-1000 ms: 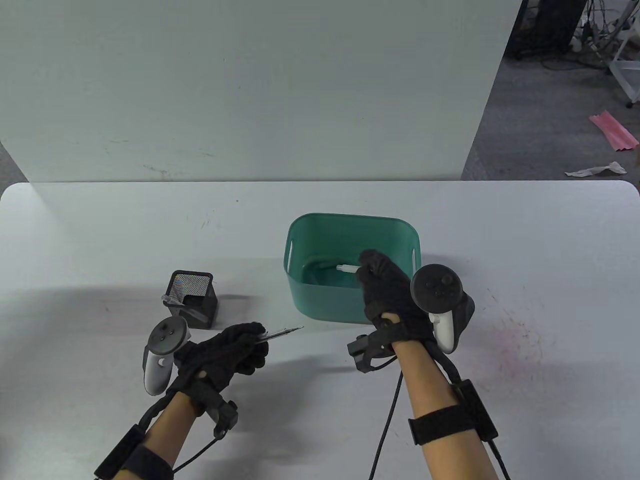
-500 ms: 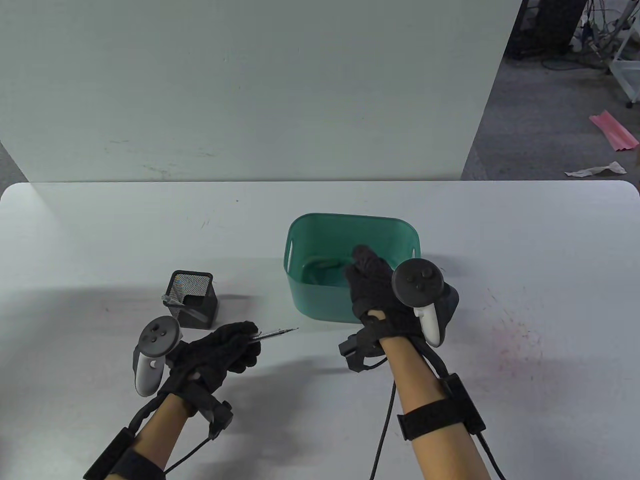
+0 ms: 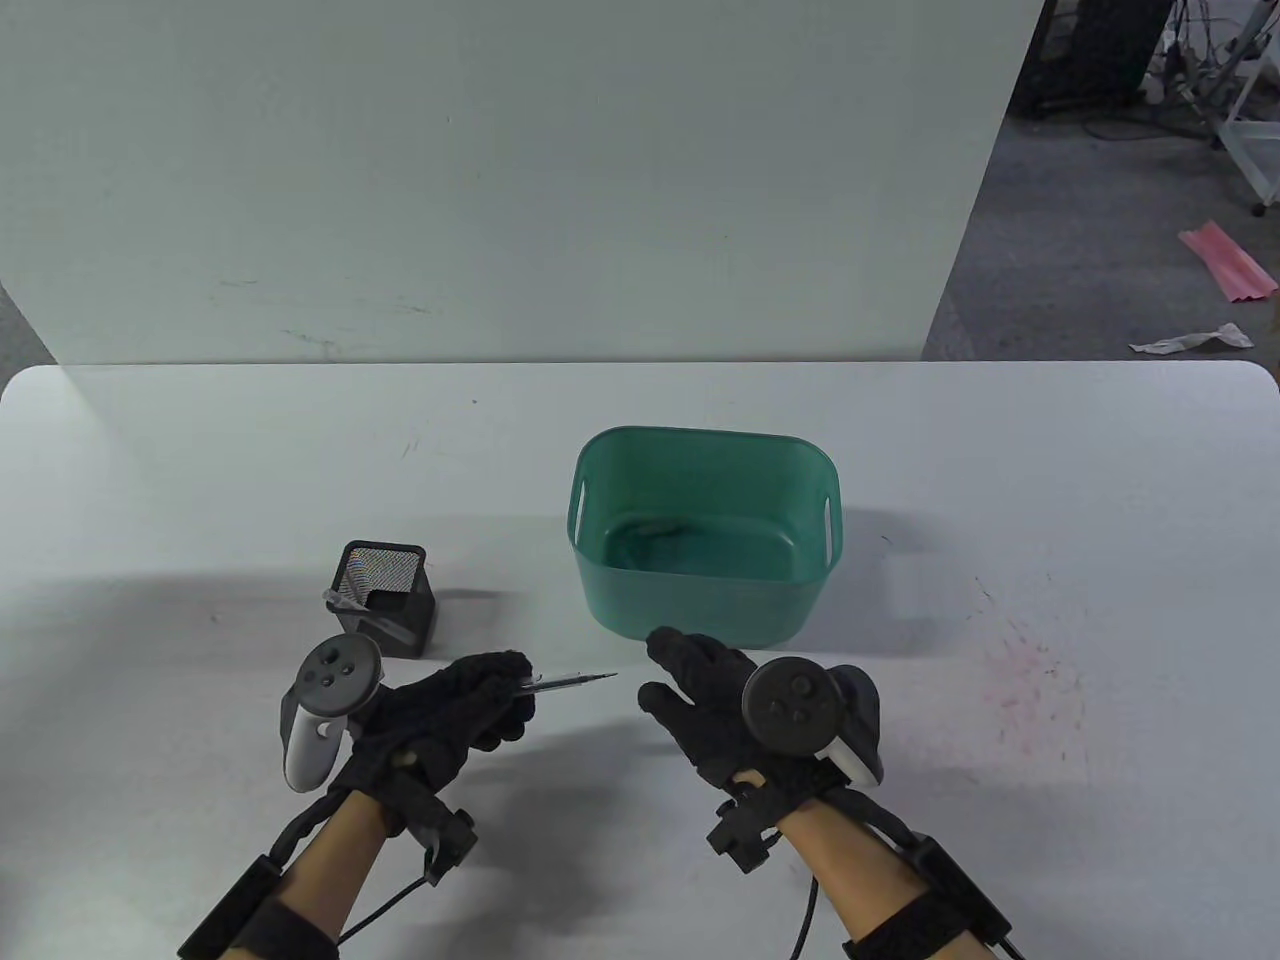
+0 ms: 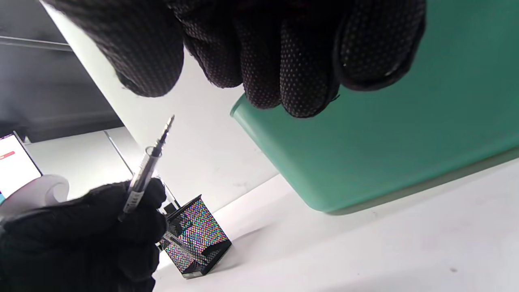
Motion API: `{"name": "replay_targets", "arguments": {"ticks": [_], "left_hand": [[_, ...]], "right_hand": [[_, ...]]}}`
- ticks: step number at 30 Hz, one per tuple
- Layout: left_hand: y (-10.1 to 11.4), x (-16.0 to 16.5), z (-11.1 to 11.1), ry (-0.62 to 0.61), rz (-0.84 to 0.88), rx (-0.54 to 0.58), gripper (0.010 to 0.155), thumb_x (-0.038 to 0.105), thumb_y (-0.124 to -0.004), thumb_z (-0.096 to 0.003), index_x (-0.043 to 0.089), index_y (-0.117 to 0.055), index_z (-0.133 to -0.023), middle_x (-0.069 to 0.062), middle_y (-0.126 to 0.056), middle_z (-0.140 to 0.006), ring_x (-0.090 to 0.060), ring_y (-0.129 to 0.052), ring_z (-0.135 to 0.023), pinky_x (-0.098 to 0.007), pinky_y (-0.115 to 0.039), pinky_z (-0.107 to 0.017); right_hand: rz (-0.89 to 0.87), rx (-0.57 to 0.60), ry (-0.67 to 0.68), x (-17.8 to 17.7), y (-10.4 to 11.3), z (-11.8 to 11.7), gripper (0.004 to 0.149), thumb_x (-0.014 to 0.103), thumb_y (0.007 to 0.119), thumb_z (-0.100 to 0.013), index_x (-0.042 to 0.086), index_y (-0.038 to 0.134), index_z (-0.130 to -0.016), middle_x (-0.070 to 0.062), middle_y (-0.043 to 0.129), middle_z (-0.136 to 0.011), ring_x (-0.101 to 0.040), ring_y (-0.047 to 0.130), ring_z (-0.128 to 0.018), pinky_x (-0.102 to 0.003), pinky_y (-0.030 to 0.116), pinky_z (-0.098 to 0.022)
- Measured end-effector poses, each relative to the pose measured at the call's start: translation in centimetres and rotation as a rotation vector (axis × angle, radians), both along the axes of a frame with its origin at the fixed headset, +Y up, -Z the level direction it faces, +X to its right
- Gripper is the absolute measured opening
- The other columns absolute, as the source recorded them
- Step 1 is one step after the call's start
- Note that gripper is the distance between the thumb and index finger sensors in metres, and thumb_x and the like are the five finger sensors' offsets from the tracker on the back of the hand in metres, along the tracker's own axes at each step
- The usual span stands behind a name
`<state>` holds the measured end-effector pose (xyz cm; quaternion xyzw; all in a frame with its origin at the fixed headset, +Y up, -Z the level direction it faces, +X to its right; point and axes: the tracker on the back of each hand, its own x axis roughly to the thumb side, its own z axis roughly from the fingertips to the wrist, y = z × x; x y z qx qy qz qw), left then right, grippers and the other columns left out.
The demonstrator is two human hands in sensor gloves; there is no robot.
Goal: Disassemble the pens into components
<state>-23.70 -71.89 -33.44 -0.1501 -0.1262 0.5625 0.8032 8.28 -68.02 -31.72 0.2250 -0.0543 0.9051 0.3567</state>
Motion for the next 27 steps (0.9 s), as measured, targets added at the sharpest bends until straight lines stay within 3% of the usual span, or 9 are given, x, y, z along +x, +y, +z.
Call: {"name": "replay_targets", "arguments": {"ticks": [10,19,22,27], "left_hand": [[-0.4,1.7,0.3,-0.068,-0.027,-0.008,0.043,0.040,-0.072,-0.0559,0.030,-0.075,-0.098,-0.004,-0.095,-0.089,-0.025,-0.103,-0.071,-0.055,-0.083,-0.057],[-0.5,2.1,0.5,-0.089,-0.033,-0.015,0.043,0.040,-0.072,-0.0560,0.030,-0.075,-0.098,-0.004,-0.095,-0.089,-0.025,-0.103,-0.071,-0.055,-0.083,-0.058],[-0.4,2.1,0.5,-0.092,-0.038,-0.005,0.043,0.040,-0.072,-0.0559,0.030,-0.075,-0.098,-0.004,-0.095,-0.088,-0.025,-0.103,-0.071,-0.055,-0.083,-0.057],[-0.4,1.3,0.2,-0.058,-0.037,-0.003,0.043,0.040,-0.072,-0.0558,0.030,-0.075,-0.098,-0.004,-0.095,-0.088,-0.026,-0.103,-0.071,-0.055,-0.083,-0.057]], "right_hand": [[0.010,-0.058,0.085,-1.1,-0.9,0.6,0.055,0.043,0.077,-0.059,0.014,0.065,-0.104,-0.018,0.076,-0.098,-0.039,0.084,-0.078,-0.056,0.076,-0.055],[-0.060,-0.051,0.081,-1.5,-1.2,0.8,0.041,0.037,0.078,-0.059,0.015,0.077,-0.093,-0.014,0.087,-0.085,-0.034,0.091,-0.066,-0.053,0.080,-0.050],[-0.034,-0.057,0.089,-1.5,-1.2,0.7,0.041,0.037,0.077,-0.059,0.014,0.077,-0.092,-0.013,0.088,-0.082,-0.032,0.092,-0.064,-0.052,0.080,-0.049],[-0.139,-0.102,0.060,-0.4,-1.0,0.3,0.040,0.036,0.077,-0.059,0.013,0.077,-0.092,-0.014,0.088,-0.081,-0.032,0.092,-0.063,-0.052,0.080,-0.049]]}}
